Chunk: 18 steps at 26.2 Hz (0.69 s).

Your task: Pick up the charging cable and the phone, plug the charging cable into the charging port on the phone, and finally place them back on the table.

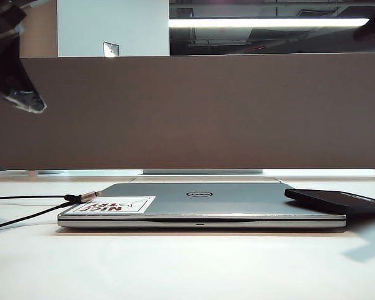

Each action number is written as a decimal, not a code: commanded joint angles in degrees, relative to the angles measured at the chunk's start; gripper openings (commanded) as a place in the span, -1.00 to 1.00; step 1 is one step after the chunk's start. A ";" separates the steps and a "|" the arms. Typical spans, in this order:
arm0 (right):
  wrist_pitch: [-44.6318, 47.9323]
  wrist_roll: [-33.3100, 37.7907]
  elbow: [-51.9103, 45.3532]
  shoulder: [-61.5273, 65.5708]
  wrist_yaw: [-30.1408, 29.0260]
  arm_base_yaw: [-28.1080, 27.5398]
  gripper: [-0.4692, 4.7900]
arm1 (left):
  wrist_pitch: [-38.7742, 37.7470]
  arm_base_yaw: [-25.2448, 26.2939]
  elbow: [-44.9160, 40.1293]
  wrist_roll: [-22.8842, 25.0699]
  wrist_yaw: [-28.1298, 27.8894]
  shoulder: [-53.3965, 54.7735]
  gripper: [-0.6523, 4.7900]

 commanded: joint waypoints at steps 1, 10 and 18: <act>-0.37 -7.50 0.33 -2.05 -0.33 3.34 -0.83 | 2.43 0.04 -0.48 1.57 0.31 0.90 -0.77; -3.30 -7.23 0.33 -2.49 0.00 9.01 -0.82 | 8.00 0.09 -0.94 10.67 0.31 10.91 -0.08; -3.30 -5.60 0.33 -2.80 -0.13 9.20 -0.82 | 11.69 0.09 -0.92 21.68 0.31 18.82 0.06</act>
